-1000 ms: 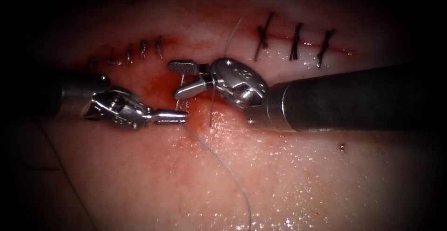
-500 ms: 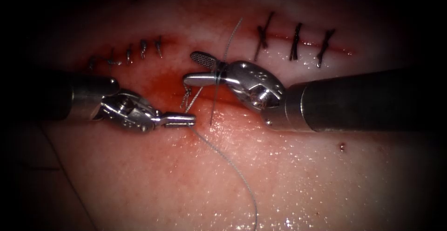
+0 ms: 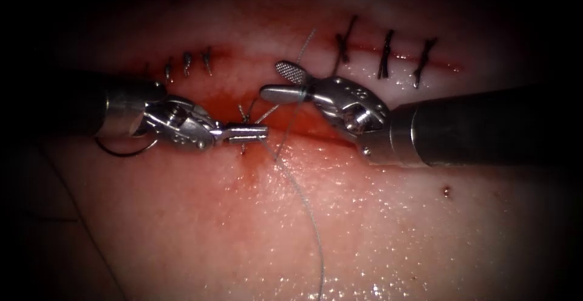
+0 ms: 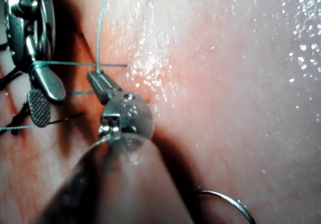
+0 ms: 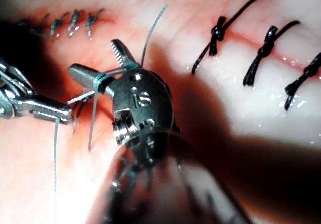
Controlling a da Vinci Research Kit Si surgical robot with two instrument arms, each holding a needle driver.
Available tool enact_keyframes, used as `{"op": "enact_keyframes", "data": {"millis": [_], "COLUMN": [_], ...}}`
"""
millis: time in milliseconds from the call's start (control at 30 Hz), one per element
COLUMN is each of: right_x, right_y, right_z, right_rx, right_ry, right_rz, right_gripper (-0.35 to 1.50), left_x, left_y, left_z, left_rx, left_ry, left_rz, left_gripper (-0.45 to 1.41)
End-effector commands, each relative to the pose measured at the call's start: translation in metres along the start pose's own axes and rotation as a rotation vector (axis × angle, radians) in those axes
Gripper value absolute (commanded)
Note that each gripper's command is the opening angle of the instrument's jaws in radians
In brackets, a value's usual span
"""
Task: Wound Closure
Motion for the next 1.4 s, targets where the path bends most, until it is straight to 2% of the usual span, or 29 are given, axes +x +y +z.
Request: {"op": "enact_keyframes", "data": {"millis": [33, 233, 500, 867, 1267, 1367, 1400], "right_x": [-0.0010, -0.0016, -0.0013, -0.0013, -0.0018, -0.0016, -0.0016], "right_y": [0.0001, 0.0011, 0.0032, 0.0045, 0.0047, 0.0045, 0.0043], "right_z": [0.0004, 0.0004, -0.0003, 0.0000, 0.0026, 0.0033, 0.0035], "right_rx": [-0.009, -0.060, -0.099, -0.151, -0.140, -0.136, -0.139], "right_ry": [-0.005, -0.023, 0.000, 0.018, 0.011, 0.006, 0.006], "right_rz": [0.011, 0.059, 0.114, 0.159, 0.173, 0.183, 0.172], "right_gripper": [1.20, 1.20, 1.16, 1.15, 1.13, 1.05, 0.94], "left_x": [-0.0002, -0.0004, -0.0015, -0.0035, -0.0043, -0.0044, -0.0044], "left_y": [0.0005, 0.0000, -0.0014, -0.0032, -0.0039, -0.0039, -0.0039], "left_z": [0.0009, 0.0021, 0.0033, 0.0046, 0.0052, 0.0051, 0.0051], "left_rx": [0.000, 0.009, 0.015, 0.023, 0.025, 0.024, 0.024], "left_ry": [-0.002, -0.020, -0.019, -0.017, -0.013, -0.012, -0.011], "left_rz": [-0.001, -0.011, -0.018, -0.020, -0.025, -0.024, -0.024], "left_gripper": [-0.45, -0.45, -0.45, -0.45, -0.45, -0.45, -0.45]}}
